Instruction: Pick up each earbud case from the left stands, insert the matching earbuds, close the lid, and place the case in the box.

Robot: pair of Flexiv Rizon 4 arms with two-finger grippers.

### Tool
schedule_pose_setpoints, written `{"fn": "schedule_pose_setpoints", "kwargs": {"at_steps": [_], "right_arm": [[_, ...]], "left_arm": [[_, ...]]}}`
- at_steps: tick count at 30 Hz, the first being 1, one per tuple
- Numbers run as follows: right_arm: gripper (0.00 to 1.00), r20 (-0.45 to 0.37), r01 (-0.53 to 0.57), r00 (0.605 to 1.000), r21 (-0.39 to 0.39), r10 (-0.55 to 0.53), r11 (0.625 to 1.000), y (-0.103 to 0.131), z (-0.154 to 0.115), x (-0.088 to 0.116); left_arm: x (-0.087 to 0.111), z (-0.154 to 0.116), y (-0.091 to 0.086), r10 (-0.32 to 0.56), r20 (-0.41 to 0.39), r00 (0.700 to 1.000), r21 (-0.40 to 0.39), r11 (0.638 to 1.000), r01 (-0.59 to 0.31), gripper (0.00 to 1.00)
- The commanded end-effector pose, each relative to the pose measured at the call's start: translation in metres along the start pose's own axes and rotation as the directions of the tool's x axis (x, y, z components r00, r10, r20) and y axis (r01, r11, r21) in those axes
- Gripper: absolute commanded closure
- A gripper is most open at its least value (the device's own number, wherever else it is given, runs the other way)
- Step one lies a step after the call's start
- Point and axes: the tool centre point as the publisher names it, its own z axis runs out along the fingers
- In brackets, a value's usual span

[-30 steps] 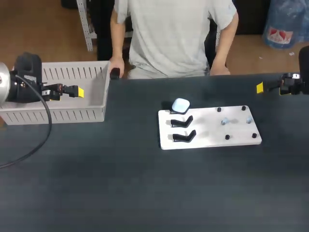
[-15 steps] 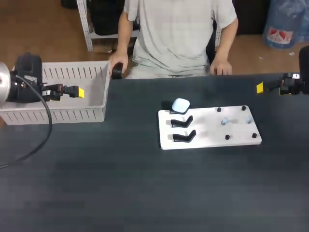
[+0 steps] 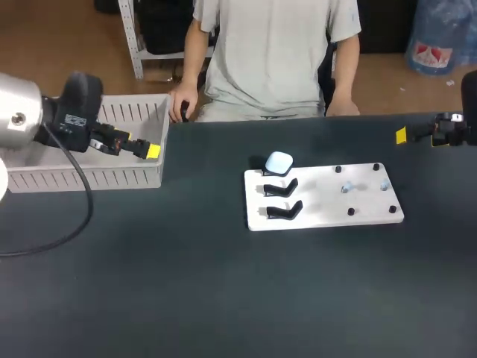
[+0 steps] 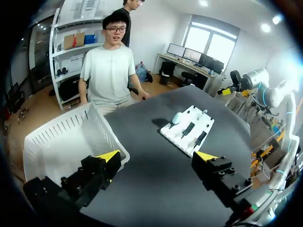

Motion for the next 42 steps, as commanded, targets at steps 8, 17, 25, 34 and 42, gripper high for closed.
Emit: {"fn": "schedule_pose_setpoints", "kwargs": {"at_steps": [8, 17, 25, 34, 42], "right_arm": [[0.00, 0.000, 0.001, 1.000, 0.001, -0.001, 1.000, 0.000, -0.001, 0.000], [0.00, 0.000, 0.001, 1.000, 0.001, -0.001, 1.000, 0.000, -0.001, 0.000], [0.00, 0.000, 0.001, 1.000, 0.001, -0.001, 1.000, 0.000, -0.001, 0.000], [0.00, 0.000, 0.001, 1.000, 0.001, -0.001, 1.000, 0.000, -0.001, 0.000], [0.00, 0.000, 0.001, 1.000, 0.001, -0.001, 1.000, 0.000, -0.001, 0.000]], "left_arm": [[-0.012, 0.075, -0.029, 0.366, -0.013, 0.931, 0.277, 0.895, -0.348, 0.00], [-0.017, 0.124, -0.053, 0.447, 0.099, 0.889, 0.405, 0.798, -0.447, 0.00], [-0.017, 0.161, -0.053, 0.474, 0.162, 0.865, 0.451, 0.745, -0.492, 0.00], [-0.013, 0.190, -0.055, 0.460, 0.170, 0.872, 0.483, 0.732, -0.480, 0.00], [-0.015, 0.206, -0.049, 0.468, 0.196, 0.862, 0.490, 0.715, -0.499, 0.00]]}}
